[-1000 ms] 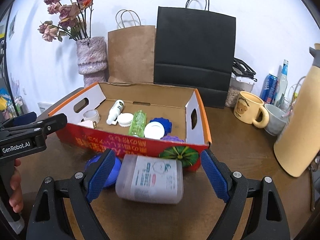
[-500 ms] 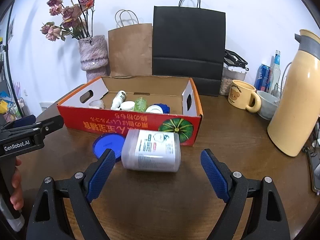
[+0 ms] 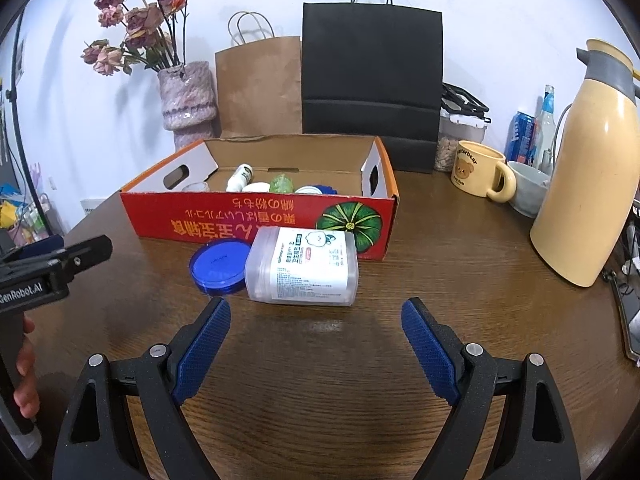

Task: Organize rigid objects
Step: 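Grasp the white cotton-bud tub with the right gripper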

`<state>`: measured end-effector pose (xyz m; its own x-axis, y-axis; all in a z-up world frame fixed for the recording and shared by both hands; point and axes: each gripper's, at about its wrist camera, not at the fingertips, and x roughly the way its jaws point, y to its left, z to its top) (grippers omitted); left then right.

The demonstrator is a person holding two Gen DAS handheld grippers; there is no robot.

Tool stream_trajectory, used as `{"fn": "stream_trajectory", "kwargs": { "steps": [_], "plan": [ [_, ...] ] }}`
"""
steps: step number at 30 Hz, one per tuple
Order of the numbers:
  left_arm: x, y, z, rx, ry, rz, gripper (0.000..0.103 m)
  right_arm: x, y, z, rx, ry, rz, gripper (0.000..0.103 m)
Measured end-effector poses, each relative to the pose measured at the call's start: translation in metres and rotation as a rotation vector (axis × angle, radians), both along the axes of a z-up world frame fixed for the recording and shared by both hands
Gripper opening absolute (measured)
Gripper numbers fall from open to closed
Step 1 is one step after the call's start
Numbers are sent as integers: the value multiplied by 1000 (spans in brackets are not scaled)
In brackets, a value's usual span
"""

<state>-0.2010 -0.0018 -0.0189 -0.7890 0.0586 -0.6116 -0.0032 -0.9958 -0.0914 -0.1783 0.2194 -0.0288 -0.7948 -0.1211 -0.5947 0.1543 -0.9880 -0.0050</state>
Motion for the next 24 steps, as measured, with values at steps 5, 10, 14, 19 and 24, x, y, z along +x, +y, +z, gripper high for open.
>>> {"fn": "stream_trajectory", "kwargs": {
  "steps": [5, 10, 14, 19, 24],
  "plan": [
    [-6, -6, -2, 19, -20, 8, 103, -12, -4, -5, -6, -39, 4, 91],
    [-8, -10, -3, 34, -24, 18, 103, -31, -8, -12, -11, -87, -6, 91],
    [-11, -10, -6, 35, -38, 16, 103, -44, -14, -16, 0, -112, -4, 91],
    [-13, -10, -7, 40, -45, 18, 103, -58, -19, -18, 6, -131, -11, 91],
    [-14, -11, -8, 42, -53, 16, 103, -73, -24, -23, 21, -161, -23, 91]
  ]
}}
